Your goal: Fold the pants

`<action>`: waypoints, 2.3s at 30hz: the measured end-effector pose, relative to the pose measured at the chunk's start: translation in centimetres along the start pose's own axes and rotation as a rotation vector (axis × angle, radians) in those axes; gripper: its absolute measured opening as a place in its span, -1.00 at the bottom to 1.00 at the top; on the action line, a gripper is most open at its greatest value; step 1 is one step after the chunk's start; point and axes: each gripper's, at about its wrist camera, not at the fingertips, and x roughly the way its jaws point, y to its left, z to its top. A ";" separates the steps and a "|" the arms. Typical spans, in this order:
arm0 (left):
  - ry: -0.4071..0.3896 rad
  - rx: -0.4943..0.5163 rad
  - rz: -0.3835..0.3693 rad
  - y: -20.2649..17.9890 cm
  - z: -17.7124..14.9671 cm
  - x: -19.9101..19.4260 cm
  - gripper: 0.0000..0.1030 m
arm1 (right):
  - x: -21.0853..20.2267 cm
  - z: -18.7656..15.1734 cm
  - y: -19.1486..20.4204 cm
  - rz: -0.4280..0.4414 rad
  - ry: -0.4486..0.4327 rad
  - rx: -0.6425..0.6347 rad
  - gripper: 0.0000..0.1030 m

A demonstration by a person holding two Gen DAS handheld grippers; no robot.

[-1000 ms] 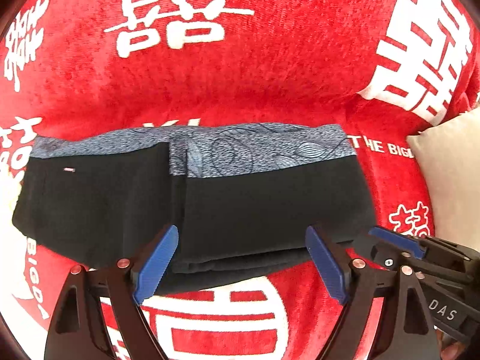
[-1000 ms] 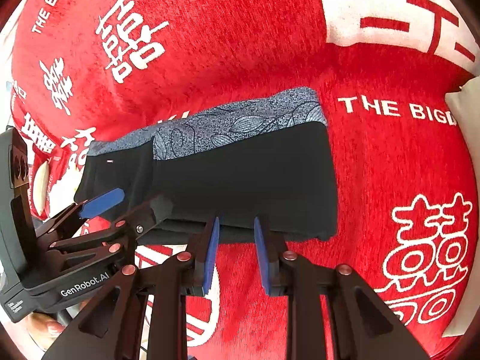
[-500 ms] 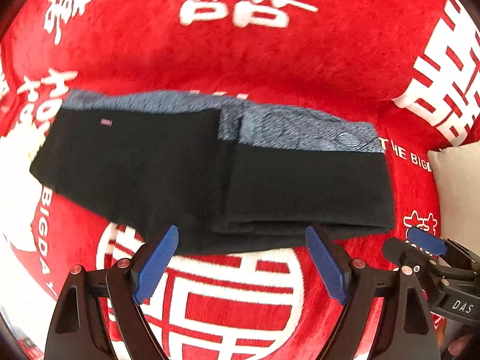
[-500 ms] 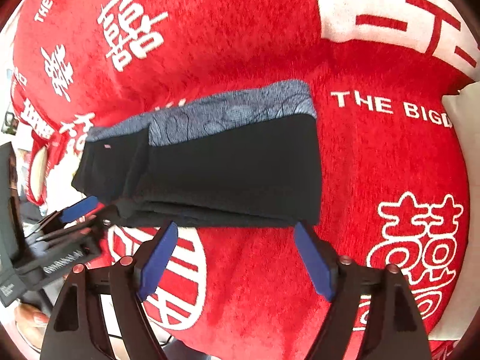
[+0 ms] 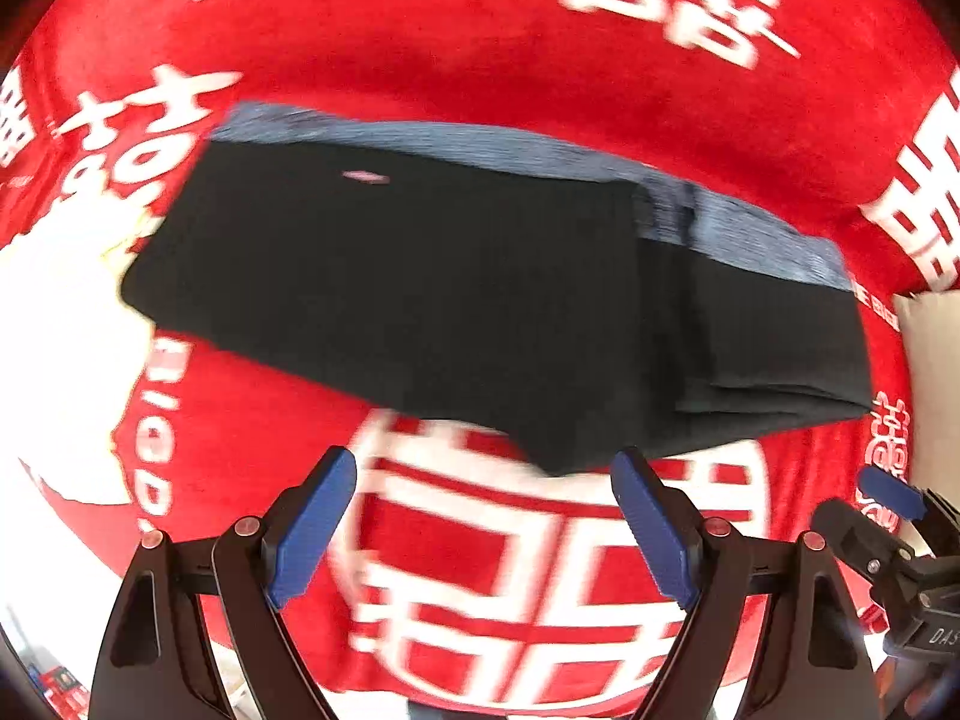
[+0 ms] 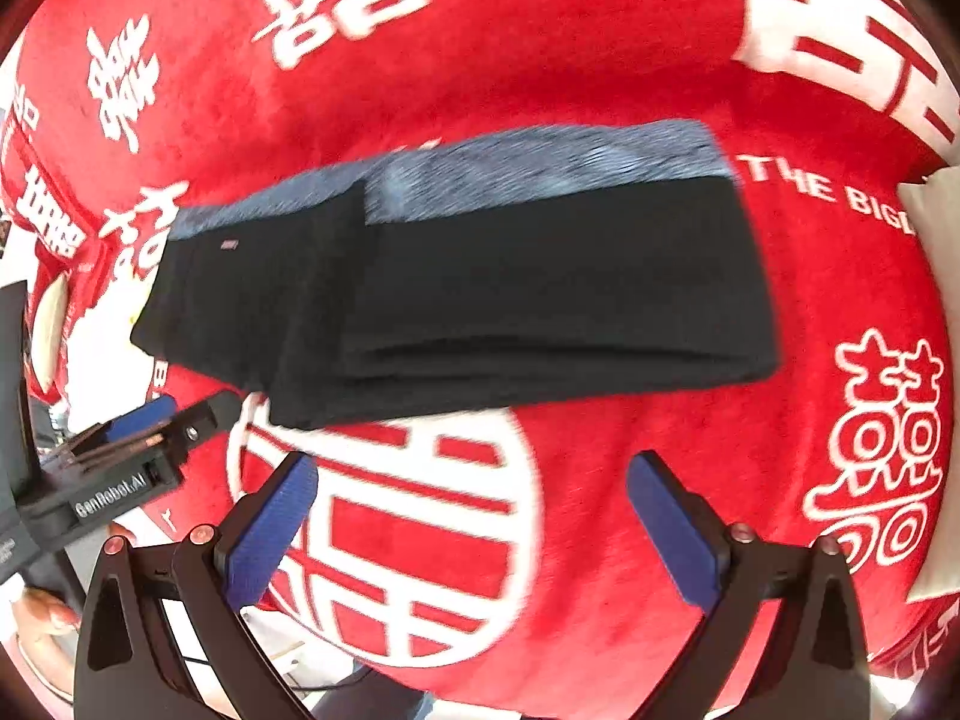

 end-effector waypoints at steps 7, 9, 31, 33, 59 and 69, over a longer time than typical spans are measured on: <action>0.005 -0.162 0.026 9.4 0.1 0.4 0.69 | 1.9 -0.4 6.2 -0.019 0.041 -0.060 1.00; 0.006 -0.204 0.026 11.4 0.2 0.8 0.69 | 2.0 -0.2 7.3 -0.026 0.046 -0.078 1.00; -0.025 -0.348 -0.066 15.0 3.2 3.5 0.69 | 4.3 1.4 8.5 -0.090 0.109 -0.104 1.00; -0.024 -0.385 -0.123 15.9 3.3 3.9 0.69 | 4.4 1.5 8.6 -0.087 0.111 -0.102 1.00; -0.145 -0.526 -0.397 17.0 4.4 8.0 0.69 | 6.3 3.0 10.0 0.037 0.082 -0.109 1.00; -0.175 -0.395 -0.146 15.0 4.8 6.3 -0.51 | 4.6 7.7 11.4 0.026 0.055 -0.123 1.00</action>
